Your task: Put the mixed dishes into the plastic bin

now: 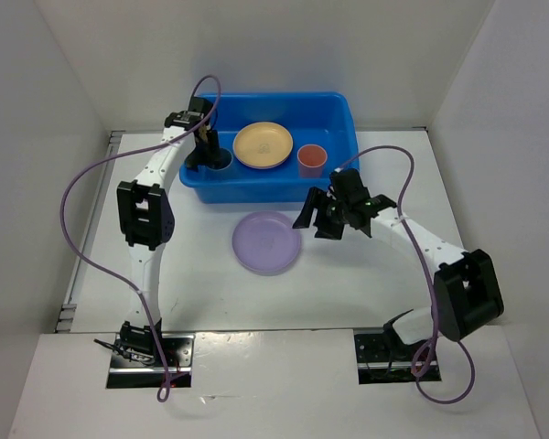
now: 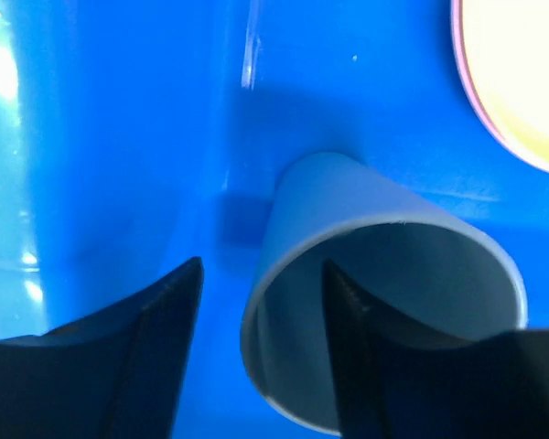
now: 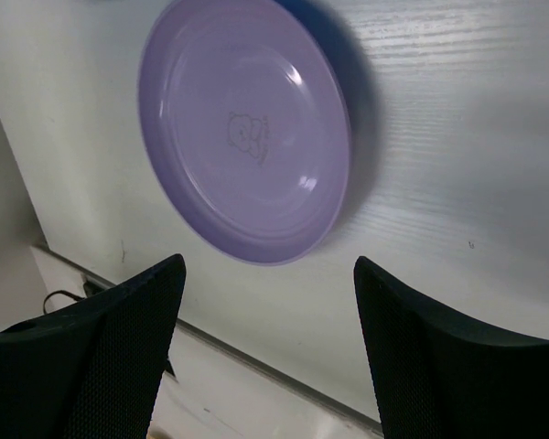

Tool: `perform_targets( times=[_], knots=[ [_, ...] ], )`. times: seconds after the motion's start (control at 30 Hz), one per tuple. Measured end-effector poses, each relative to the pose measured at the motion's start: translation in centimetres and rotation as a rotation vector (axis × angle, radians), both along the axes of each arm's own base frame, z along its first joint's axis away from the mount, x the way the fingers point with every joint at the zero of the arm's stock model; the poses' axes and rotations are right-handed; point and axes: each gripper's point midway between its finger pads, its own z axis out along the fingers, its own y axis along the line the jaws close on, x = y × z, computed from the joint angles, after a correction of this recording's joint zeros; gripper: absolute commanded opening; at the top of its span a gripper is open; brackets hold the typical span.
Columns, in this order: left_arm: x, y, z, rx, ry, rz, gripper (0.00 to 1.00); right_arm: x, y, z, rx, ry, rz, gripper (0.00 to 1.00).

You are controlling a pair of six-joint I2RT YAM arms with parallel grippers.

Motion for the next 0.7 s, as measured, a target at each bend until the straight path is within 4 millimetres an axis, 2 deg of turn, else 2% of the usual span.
perform_targets(
  times=[0.23,0.4,0.47,0.5,0.57,0.63,0.7],
  knots=[
    [-0.3,0.1,0.4,0.011,0.007,0.005,0.77,-0.7,0.5,-4.0,-0.028,0.066,-0.014,0.79],
    [-0.2,0.2,2.6,0.011,-0.019,0.005,0.79,-0.7,0.4,-6.5,-0.060,0.100,-0.048,0.79],
    [0.1,0.2,4.6,0.004,-0.052,0.004,0.79,-0.6,1.0,-7.4,-0.073,0.104,-0.045,0.78],
    [0.2,0.1,6.0,-0.001,-0.078,0.005,0.79,-0.6,1.2,-7.9,-0.079,0.108,-0.044,0.74],
    [0.4,0.1,9.4,-0.013,-0.145,0.005,0.81,-0.6,1.7,-8.7,-0.084,0.117,-0.043,0.67],
    [0.4,0.0,13.1,-0.034,-0.233,0.002,0.81,-0.6,2.1,-9.7,-0.095,0.128,-0.045,0.63],
    [-0.5,0.0,16.4,-0.059,-0.291,-0.005,0.81,-0.7,2.3,-10.6,-0.108,0.136,-0.051,0.59]
  ],
)
